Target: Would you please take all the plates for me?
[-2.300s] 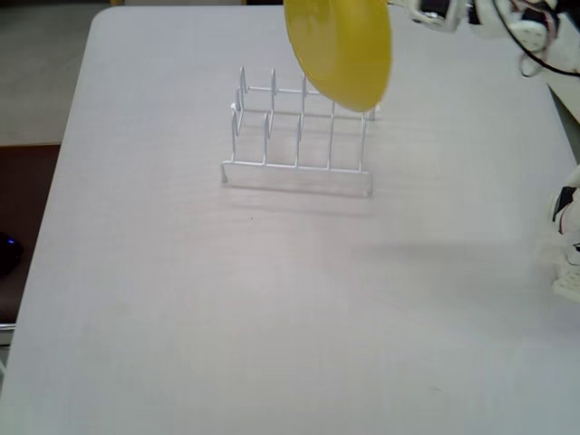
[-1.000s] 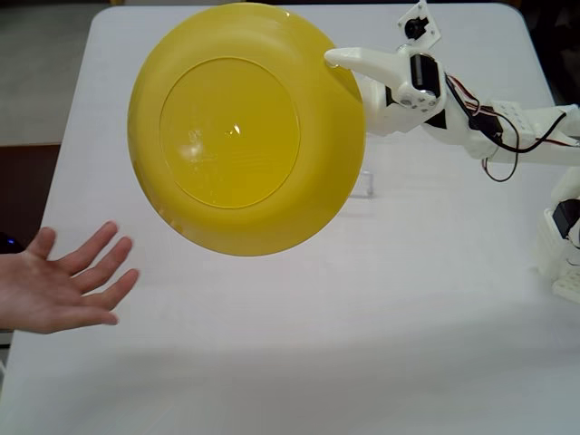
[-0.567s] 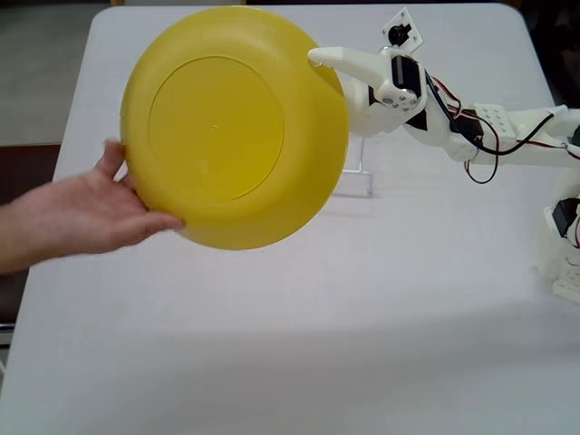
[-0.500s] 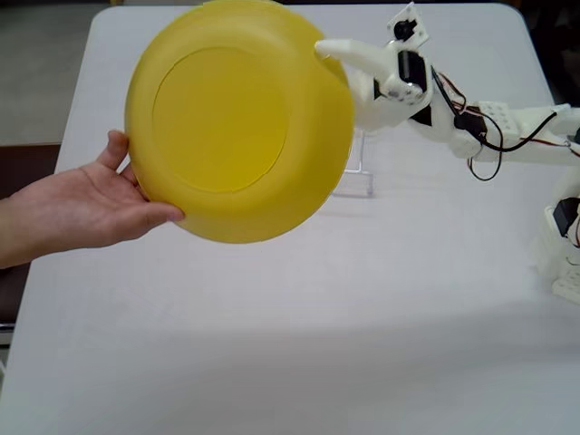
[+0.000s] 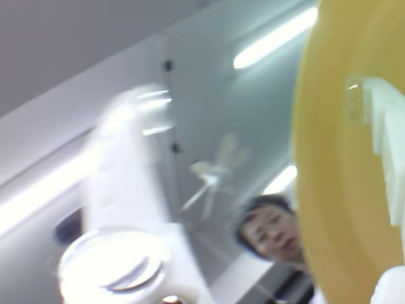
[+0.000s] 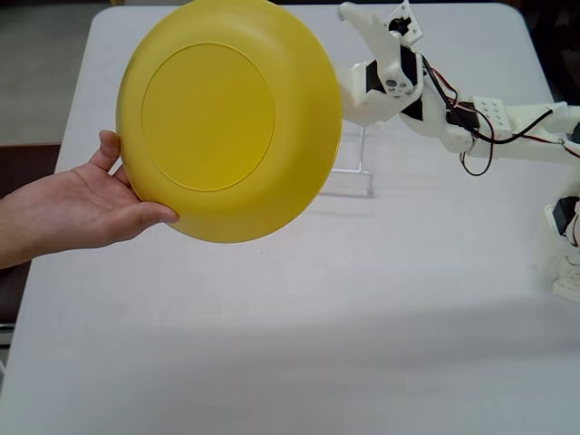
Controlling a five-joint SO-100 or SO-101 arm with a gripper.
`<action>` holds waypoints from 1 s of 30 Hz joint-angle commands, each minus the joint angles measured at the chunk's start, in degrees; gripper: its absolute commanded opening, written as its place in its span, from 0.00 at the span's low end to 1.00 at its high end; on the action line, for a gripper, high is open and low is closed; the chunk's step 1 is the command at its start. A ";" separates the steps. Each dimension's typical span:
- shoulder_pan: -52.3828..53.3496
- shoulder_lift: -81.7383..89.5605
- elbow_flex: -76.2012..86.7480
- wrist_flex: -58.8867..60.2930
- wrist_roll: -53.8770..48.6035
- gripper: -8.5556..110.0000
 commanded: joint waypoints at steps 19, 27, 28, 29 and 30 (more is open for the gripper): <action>5.27 24.61 5.98 60.91 9.76 0.07; 0.26 39.46 25.14 60.56 14.85 0.07; -0.26 41.22 27.86 59.68 15.73 0.07; -0.62 43.33 30.94 58.36 16.00 0.07; -0.88 45.35 34.10 56.69 16.26 0.07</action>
